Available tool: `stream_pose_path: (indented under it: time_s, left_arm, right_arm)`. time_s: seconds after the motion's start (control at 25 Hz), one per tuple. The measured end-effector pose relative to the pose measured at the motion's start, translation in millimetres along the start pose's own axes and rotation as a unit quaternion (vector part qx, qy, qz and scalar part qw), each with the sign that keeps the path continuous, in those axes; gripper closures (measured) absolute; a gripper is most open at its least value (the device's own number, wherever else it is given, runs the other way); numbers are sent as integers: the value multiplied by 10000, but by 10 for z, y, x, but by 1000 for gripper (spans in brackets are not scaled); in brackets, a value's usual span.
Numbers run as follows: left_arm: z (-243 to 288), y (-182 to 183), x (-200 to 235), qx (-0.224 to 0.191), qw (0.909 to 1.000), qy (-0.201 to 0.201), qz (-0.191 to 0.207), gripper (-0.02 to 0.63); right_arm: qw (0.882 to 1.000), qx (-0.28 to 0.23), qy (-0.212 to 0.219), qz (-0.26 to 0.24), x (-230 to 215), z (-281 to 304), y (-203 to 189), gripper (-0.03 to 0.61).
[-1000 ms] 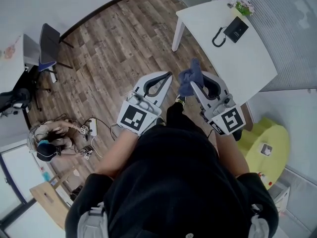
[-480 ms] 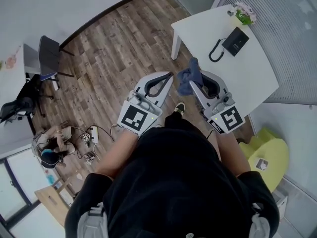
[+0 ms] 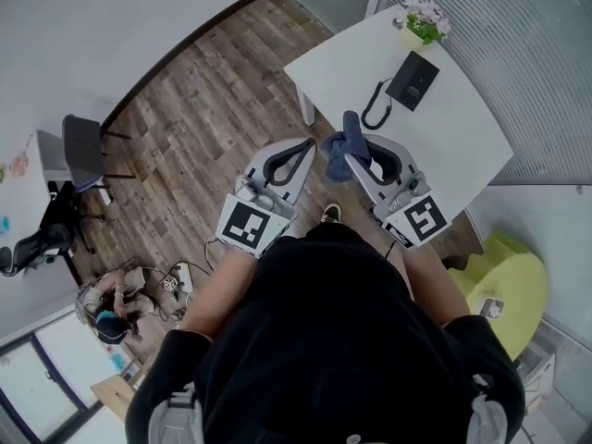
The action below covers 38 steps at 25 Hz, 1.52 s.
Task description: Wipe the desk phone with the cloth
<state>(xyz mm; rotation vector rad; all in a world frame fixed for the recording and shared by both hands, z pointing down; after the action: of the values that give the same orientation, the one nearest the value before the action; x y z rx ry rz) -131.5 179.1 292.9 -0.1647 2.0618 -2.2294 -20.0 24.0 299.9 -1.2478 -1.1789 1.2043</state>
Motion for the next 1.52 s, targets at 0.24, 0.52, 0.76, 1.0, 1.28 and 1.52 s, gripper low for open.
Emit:
stream_pose_path:
  time_s: [0.24, 0.52, 0.76, 1.0, 1.28, 1.52]
  left_arm:
    - [470, 45, 126, 116, 9992, -384, 61, 603]
    - [1029, 56, 490, 74, 9959, -895, 81, 603]
    - [1472, -3, 1006, 131, 9892, -1458, 82, 603]
    - [1968, -110, 1579, 213, 9743, -2243, -48, 603]
    - [2473, -251, 2047, 543, 9490, -3105, 22, 603]
    - [2792, -404, 2243, 668, 9354, -3469, -161, 603]
  right_arm:
    - [9991, -18, -427, 60, -422, -92, 7, 472]
    - [9948, 81, -1013, 101, -859, -49, -62, 472]
    - [9867, 224, -1608, 71, -1182, 179, -113, 472]
    - [9708, 430, -2360, 56, -1481, 557, -157, 472]
    - [9433, 708, -3238, 157, -1757, 853, -341, 472]
    - [9119, 976, -3985, 83, -1969, 924, -505, 472]
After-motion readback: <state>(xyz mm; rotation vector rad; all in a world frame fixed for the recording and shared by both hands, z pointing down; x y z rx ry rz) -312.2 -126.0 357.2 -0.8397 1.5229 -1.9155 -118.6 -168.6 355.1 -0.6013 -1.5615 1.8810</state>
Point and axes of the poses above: the fingertips, and each gripper's own axes: z forward along the fingers, x to its left, y out of its top, the point moved 9 cm from there along -z, backward along the fingers, and after that the axes turned 15 degrees about -y, right-handed, at the moved point
